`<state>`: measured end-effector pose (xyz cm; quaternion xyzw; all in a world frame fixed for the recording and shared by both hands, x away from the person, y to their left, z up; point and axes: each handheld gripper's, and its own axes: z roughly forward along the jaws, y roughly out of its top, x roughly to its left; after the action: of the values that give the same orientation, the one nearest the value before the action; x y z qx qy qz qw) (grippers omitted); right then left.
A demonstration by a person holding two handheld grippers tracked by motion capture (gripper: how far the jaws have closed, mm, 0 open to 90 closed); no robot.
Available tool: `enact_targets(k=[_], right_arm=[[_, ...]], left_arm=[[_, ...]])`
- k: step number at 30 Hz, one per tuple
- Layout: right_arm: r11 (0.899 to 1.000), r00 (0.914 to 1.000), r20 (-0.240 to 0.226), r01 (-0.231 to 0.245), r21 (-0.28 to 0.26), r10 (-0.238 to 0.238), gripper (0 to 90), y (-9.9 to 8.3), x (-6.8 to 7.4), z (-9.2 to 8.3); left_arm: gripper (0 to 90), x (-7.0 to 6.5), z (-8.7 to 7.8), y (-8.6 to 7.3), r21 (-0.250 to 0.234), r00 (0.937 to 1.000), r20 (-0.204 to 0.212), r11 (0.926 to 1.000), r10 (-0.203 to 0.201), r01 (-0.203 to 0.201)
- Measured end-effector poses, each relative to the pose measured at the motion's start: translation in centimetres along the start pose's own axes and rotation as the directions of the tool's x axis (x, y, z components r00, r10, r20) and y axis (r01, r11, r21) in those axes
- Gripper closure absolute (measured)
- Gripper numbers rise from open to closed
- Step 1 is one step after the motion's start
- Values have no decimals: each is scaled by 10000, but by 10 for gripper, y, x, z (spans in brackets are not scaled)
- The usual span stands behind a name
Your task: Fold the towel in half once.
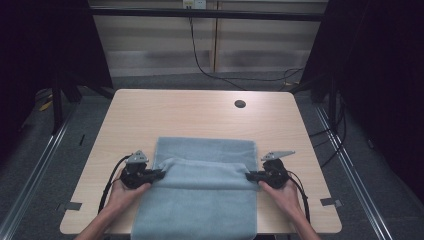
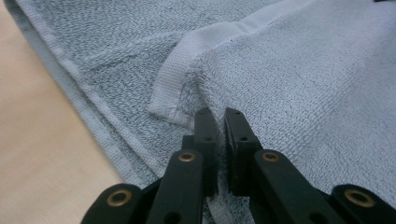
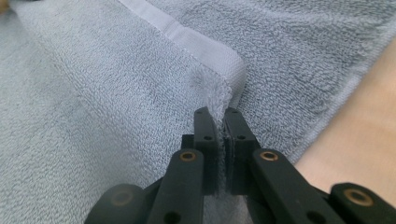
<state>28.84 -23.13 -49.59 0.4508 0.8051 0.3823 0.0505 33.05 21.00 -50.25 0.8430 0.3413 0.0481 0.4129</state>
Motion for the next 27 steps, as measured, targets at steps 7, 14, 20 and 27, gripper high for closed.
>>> enact_targets(k=[7,14,20,27], right_arm=[[9995,9993,306,-223,-213,230,860,29,-28,21],[9994,9970,729,-239,-242,256,859,58,-47,41],[9954,9950,646,-716,-630,757,859,71,-65,52],[9960,9918,1018,-728,-526,779,859,86,-75,60]], left_arm=[[851,22,11,13,-150,9996,-52,9995,-286,285],[851,48,28,35,-218,9978,-525,9990,-402,391],[850,65,37,42,-516,9947,-565,9952,-864,835],[850,75,48,53,-730,9864,-837,9880,-1418,1358]])
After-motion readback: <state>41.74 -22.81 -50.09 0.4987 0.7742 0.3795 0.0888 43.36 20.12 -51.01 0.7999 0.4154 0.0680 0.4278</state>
